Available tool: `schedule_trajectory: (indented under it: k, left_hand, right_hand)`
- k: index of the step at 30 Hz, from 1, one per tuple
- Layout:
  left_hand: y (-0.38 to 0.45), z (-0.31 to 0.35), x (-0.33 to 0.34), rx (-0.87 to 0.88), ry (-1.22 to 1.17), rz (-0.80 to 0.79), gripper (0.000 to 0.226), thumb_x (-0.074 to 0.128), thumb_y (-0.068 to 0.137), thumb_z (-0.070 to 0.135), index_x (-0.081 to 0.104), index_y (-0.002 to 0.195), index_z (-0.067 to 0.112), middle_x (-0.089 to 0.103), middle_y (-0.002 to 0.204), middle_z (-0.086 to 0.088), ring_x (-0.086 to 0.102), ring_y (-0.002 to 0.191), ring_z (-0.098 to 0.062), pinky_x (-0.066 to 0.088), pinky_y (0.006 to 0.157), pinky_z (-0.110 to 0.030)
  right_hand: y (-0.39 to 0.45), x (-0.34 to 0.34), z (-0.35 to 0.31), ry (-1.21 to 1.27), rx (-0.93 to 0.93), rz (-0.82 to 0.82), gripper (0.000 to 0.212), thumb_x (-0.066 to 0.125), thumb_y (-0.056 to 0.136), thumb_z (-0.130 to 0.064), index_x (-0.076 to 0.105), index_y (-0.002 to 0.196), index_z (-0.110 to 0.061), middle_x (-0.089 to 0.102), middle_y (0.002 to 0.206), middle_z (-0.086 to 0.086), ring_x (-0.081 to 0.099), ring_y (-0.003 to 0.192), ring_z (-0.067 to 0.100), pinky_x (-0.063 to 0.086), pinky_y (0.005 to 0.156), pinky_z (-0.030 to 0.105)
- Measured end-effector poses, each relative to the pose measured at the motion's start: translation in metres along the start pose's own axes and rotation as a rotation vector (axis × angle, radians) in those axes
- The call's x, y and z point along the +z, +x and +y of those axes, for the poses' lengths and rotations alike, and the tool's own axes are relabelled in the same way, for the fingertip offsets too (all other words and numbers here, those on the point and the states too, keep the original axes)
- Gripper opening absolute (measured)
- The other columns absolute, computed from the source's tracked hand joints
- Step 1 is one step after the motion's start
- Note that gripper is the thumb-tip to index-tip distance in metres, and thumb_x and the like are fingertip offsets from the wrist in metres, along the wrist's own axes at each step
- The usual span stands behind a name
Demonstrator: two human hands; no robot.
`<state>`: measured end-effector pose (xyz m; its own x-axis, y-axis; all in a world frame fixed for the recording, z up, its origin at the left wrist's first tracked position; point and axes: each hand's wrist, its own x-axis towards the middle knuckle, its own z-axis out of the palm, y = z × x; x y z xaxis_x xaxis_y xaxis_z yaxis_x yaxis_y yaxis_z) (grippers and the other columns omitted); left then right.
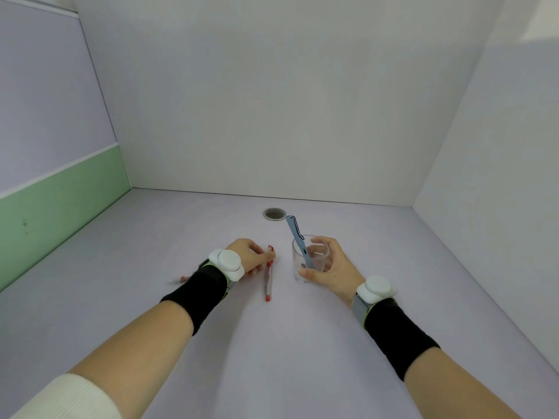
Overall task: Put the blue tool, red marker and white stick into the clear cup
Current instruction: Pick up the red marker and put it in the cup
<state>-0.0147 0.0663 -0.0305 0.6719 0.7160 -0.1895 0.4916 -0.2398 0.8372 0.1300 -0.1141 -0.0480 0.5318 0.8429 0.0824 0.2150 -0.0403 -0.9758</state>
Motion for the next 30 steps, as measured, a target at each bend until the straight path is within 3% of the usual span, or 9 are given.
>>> schedule_trajectory:
  k: [4, 8, 17, 20, 25, 30]
  left_hand:
    - [0.0056, 0.0005, 0.0016, -0.005, 0.108, -0.014, 0.029, 0.074, 0.076, 0.042, 0.065, 0.073, 0.014, 0.065, 0.062, -0.006, 0.049, 0.045, -0.017, 0.042, 0.051, -0.022]
    - [0.0076, 0.0019, 0.0019, -0.017, 0.172, -0.017, 0.027, 0.074, 0.075, 0.038, 0.068, 0.068, 0.013, 0.062, 0.056, -0.004, 0.048, 0.044, -0.016, 0.044, 0.057, -0.023]
    - [0.0055, 0.0053, 0.0034, -0.018, 0.249, 0.007, 0.028, 0.07, 0.075, 0.035, 0.065, 0.053, 0.018, 0.05, 0.029, 0.006, 0.046, 0.04, -0.012, 0.044, 0.057, -0.022]
    - [0.0038, 0.0057, 0.0032, -0.012, 0.274, 0.008, 0.03, 0.069, 0.076, 0.036, 0.066, 0.053, 0.018, 0.05, 0.028, 0.006, 0.046, 0.04, -0.011, 0.041, 0.053, -0.022]
    - [0.001, 0.0083, 0.0035, -0.013, 0.319, 0.009, 0.034, 0.067, 0.076, 0.037, 0.066, 0.048, 0.018, 0.053, 0.033, 0.004, 0.049, 0.042, -0.013, 0.042, 0.053, -0.022]
    - [-0.0007, 0.0099, 0.0046, -0.006, 0.334, 0.034, 0.034, 0.068, 0.076, 0.036, 0.066, 0.048, 0.018, 0.051, 0.032, 0.006, 0.048, 0.042, -0.013, 0.04, 0.05, -0.021]
  right_hand:
    - [0.0009, -0.002, 0.0025, 0.02, 0.001, -0.017, 0.067, 0.082, 0.075, -0.006, 0.045, 0.127, -0.024, 0.06, 0.12, 0.002, 0.065, 0.103, 0.014, 0.053, 0.098, 0.035]
    - [0.0021, -0.0032, 0.0038, 0.011, 0.003, -0.029, 0.065, 0.083, 0.075, -0.008, 0.045, 0.124, -0.029, 0.059, 0.12, 0.001, 0.062, 0.106, 0.014, 0.053, 0.099, 0.037]
    - [0.0013, -0.0044, 0.0026, 0.013, 0.012, -0.032, 0.066, 0.08, 0.077, -0.004, 0.043, 0.129, -0.021, 0.06, 0.117, -0.002, 0.067, 0.092, 0.001, 0.056, 0.085, 0.024]
    - [0.0012, -0.0038, 0.0024, 0.007, 0.011, -0.029, 0.066, 0.079, 0.078, -0.002, 0.043, 0.129, -0.019, 0.059, 0.117, -0.001, 0.067, 0.088, -0.007, 0.055, 0.08, 0.019]
    - [0.0004, -0.0043, 0.0026, 0.018, 0.015, -0.023, 0.066, 0.081, 0.076, -0.003, 0.044, 0.128, -0.021, 0.059, 0.119, 0.003, 0.067, 0.097, 0.011, 0.057, 0.087, 0.027]
    - [0.0, -0.0039, 0.0014, 0.032, 0.018, -0.013, 0.066, 0.079, 0.077, 0.001, 0.044, 0.129, -0.017, 0.06, 0.115, 0.0, 0.068, 0.087, -0.003, 0.054, 0.077, 0.018]
